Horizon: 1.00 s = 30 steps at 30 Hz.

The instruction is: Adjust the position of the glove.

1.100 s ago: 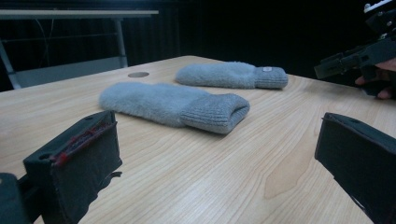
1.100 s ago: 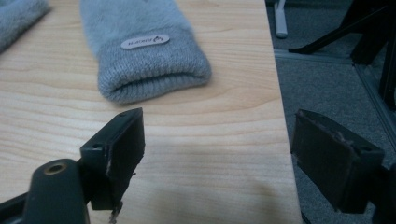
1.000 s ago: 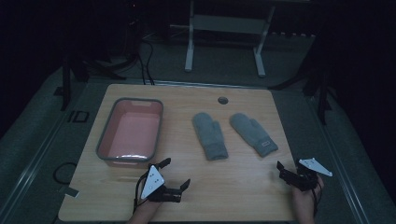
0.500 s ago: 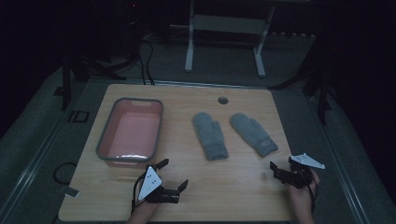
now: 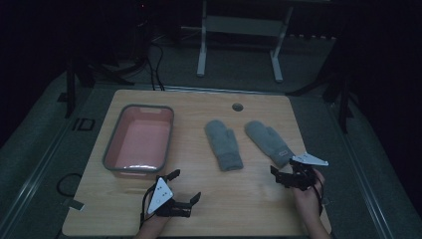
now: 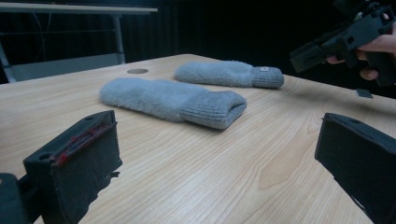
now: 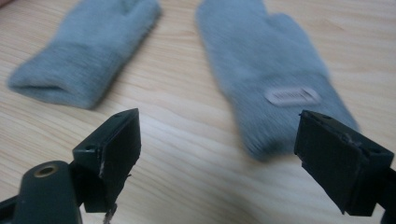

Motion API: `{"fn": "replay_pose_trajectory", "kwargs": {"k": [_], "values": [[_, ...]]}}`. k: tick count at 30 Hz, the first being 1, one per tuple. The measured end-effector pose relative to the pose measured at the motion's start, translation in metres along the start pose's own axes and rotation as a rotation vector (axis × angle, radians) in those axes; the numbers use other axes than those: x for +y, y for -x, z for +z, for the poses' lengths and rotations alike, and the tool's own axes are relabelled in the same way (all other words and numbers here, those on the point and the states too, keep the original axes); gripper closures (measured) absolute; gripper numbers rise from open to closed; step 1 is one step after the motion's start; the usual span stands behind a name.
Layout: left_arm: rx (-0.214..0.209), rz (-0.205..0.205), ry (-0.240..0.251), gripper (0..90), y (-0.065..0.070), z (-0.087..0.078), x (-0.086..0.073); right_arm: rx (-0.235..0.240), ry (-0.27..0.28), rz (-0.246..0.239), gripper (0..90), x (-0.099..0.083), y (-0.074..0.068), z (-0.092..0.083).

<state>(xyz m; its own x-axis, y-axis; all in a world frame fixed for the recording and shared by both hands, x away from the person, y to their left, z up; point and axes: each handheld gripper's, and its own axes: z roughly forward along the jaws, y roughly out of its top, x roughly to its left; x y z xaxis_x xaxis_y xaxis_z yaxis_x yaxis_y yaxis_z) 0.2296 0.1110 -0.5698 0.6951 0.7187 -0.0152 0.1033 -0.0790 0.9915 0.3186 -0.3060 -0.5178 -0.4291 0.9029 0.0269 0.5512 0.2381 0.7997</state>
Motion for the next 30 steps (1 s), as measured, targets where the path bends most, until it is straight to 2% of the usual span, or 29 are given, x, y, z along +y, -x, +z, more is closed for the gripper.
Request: {"fn": "replay_pose_trajectory", "kwargs": {"k": [2,4,6,7,8,13,15,18,20,26,28,30], "values": [[-0.002,-0.002,0.000,0.2,0.000,0.000,0.000,0.005,-0.006,-0.014,15.4,0.006,-0.006,0.004],[-0.003,0.000,-0.002,0.2,0.000,0.000,0.000,0.006,-0.006,-0.042,19.7,0.012,-0.015,0.008],[-0.005,-0.001,0.000,0.2,-0.001,0.000,0.000,0.017,-0.009,-0.064,19.5,0.019,-0.023,0.013],[-0.004,-0.002,0.000,0.2,-0.001,0.000,0.000,0.045,-0.001,-0.068,18.5,0.027,-0.030,0.017],[-0.005,-0.002,0.001,0.2,-0.001,0.000,0.000,0.045,-0.001,-0.068,18.4,0.027,-0.030,0.017],[-0.007,-0.005,0.001,0.2,-0.001,0.000,0.000,0.101,0.011,-0.090,16.5,0.047,-0.047,0.028],[-0.010,-0.006,0.001,0.2,-0.001,0.000,0.000,0.133,0.019,-0.099,12.4,0.055,-0.054,0.033],[-0.012,-0.005,0.000,0.2,-0.001,0.000,0.000,0.177,0.007,-0.108,10.5,0.067,-0.063,0.040],[-0.015,-0.007,0.001,0.2,-0.001,0.000,0.000,0.188,0.007,-0.125,10.5,0.073,-0.070,0.045],[-0.022,-0.007,0.003,0.2,-0.001,0.000,0.000,0.200,-0.034,-0.130,10.5,0.088,-0.083,0.069],[-0.024,-0.007,0.003,0.2,-0.001,0.000,0.000,0.154,-0.038,-0.126,10.4,0.091,-0.088,0.078],[-0.026,-0.010,0.003,0.2,-0.001,0.000,0.000,0.142,-0.052,-0.140,9.3,0.092,-0.093,0.087]]}}
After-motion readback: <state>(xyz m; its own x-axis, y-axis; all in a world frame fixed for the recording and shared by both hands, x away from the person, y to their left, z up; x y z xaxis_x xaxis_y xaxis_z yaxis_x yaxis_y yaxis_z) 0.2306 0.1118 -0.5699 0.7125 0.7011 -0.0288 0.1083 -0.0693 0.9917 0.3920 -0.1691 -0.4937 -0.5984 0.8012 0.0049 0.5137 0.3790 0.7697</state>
